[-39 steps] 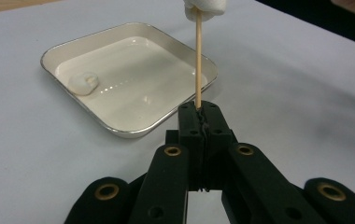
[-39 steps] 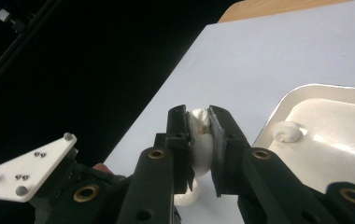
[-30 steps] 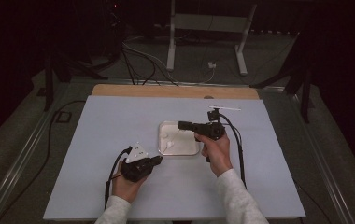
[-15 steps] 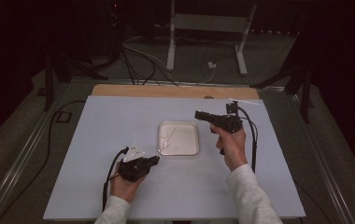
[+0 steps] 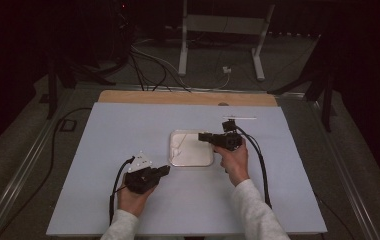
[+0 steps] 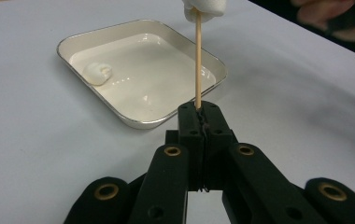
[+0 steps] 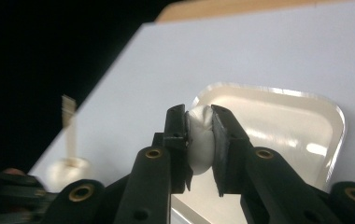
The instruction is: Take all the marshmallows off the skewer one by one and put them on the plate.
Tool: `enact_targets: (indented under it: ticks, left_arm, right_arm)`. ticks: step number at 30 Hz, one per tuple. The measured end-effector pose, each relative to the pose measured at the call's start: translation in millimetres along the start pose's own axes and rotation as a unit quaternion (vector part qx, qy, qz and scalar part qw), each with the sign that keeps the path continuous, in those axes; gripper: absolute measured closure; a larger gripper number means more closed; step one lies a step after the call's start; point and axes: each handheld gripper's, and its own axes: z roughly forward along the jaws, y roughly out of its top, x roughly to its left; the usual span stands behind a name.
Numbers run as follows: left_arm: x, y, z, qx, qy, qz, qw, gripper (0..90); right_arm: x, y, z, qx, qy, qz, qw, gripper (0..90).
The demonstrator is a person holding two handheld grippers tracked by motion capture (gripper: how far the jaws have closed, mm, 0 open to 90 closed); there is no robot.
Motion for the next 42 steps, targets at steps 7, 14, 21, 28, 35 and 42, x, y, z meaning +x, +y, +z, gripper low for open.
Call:
enact_targets:
  ticks: [7,14,21,28,35,42]
  left_arm:
    - [0.8,-0.1,0.5,0.002,0.001,-0.002,1.0000,90.0]
    - [1.7,-0.2,0.8,0.002,0.003,-0.005,1.0000,90.0]
    - [1.2,-0.2,2.4,0.000,0.004,-0.007,1.0000,90.0]
    - [0.9,0.3,2.6,-0.003,0.003,-0.010,0.9999,90.0]
    - [0.5,0.7,2.7,-0.006,0.002,-0.013,0.9999,90.0]
    - [-0.1,1.4,2.6,-0.011,-0.002,-0.019,0.9998,90.0]
  right_arm:
    - [-2.1,-7.4,17.4,0.020,-0.016,-0.007,0.9997,56.9]
    - [0.3,-9.2,17.4,0.013,-0.009,-0.010,0.9998,25.1]
    - [10.7,-12.2,10.1,0.007,0.028,-0.020,0.9994,10.6]
    - [28.1,-18.7,10.6,0.014,0.075,-0.031,0.9966,8.7]
    - [40.8,-24.9,15.6,0.022,0.107,-0.029,0.9936,15.4]
    - [46.5,-31.2,24.1,0.034,0.124,-0.024,0.9914,26.5]
